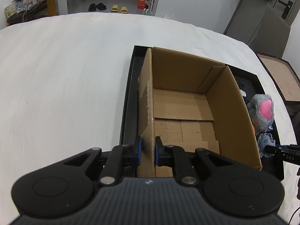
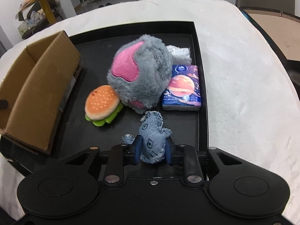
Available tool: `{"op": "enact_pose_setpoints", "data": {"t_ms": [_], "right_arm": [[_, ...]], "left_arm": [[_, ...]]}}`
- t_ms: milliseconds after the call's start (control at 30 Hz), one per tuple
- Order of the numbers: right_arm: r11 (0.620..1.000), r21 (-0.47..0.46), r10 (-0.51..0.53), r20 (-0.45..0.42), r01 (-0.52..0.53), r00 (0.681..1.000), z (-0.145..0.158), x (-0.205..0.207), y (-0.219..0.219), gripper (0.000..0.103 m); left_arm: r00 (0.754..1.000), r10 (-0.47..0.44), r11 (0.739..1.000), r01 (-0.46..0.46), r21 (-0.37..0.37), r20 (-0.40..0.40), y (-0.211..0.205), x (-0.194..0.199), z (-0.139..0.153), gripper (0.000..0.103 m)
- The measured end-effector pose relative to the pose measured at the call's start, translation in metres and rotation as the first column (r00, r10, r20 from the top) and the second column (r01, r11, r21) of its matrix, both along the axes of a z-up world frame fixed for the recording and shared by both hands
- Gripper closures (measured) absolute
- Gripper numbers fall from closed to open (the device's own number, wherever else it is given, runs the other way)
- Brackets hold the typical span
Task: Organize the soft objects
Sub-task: 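Lift the blue plush with the right gripper and carry it over the box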
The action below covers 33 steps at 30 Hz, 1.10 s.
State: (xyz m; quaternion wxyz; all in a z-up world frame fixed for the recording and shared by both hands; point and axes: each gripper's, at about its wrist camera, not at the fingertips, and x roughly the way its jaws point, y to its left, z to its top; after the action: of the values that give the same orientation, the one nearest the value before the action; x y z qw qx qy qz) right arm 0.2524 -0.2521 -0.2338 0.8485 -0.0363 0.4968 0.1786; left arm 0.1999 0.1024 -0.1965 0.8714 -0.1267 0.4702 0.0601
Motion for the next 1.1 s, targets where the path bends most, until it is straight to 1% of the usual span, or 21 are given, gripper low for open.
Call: {"op": "enact_pose_setpoints", "data": {"t_ms": [133,267,467,600,1100], "right_arm": [[1.000,0.011,0.021,0.025,-0.021,0.999,0.012,-0.009,0.003,0.083],[0.999,0.026,0.033,0.059,-0.035,0.998,0.025,-0.012,0.007,0.084],[0.997,0.028,0.073,0.099,-0.076,0.992,0.038,-0.016,0.028,0.084],[0.995,0.043,0.086,0.117,-0.092,0.989,0.047,-0.020,0.038,0.084],[0.988,0.089,0.107,0.197,-0.127,0.975,0.070,-0.009,0.073,0.084]], "left_arm": [[1.000,0.003,1.000,-0.003,-0.011,-0.017,-0.001,0.000,0.000,0.090],[1.000,0.012,1.000,-0.012,-0.010,-0.016,-0.003,0.001,-0.001,0.090],[1.000,0.016,1.000,-0.016,-0.010,-0.001,-0.001,-0.005,-0.001,0.090],[1.000,0.022,1.000,-0.022,-0.009,-0.005,0.003,-0.007,0.000,0.090],[0.999,-0.018,1.000,0.018,-0.002,-0.044,-0.003,0.005,-0.002,0.090]]}}
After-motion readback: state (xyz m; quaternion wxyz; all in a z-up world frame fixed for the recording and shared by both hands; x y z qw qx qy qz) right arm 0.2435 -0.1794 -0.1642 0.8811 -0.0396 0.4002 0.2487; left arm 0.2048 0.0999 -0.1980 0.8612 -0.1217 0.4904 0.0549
